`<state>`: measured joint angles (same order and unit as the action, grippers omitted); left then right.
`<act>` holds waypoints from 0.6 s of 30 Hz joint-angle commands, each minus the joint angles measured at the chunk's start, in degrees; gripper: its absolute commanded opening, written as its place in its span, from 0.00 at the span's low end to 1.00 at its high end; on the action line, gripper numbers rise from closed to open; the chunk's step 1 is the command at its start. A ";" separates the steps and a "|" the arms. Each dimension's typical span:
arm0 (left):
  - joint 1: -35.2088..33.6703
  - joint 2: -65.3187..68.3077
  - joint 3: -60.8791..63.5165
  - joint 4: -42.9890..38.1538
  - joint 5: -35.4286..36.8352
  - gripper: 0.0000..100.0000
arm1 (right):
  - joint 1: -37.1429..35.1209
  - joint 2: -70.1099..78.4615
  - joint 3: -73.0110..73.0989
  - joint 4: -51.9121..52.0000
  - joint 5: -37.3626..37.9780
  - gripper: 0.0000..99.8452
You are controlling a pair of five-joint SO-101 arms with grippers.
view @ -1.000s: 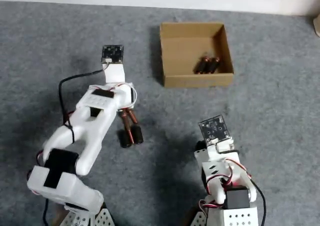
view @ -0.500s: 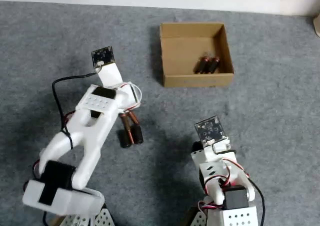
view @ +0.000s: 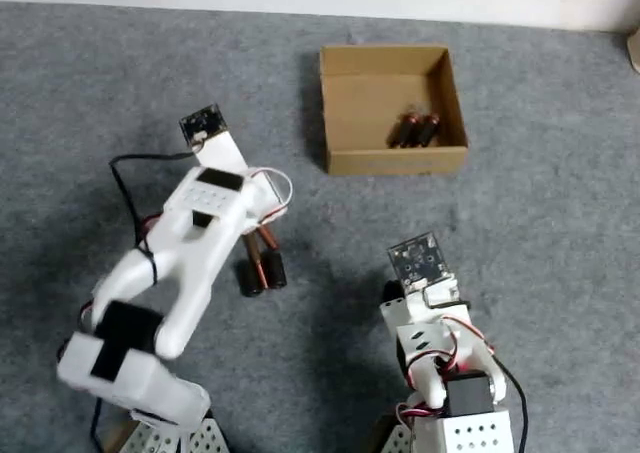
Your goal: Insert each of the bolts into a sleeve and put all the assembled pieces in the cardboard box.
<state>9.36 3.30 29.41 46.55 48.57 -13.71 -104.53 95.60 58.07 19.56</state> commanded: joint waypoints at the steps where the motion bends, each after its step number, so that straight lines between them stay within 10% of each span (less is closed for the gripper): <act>1: -1.19 5.67 -7.16 2.81 2.37 0.18 | -0.31 -0.48 1.19 -2.24 -0.53 0.00; 18: -3.91 19.12 -20.35 11.08 3.25 0.16 | -0.31 -0.48 1.27 -2.33 -0.53 0.00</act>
<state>4.79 21.49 11.82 55.96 51.47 -13.71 -104.53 95.69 57.36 19.56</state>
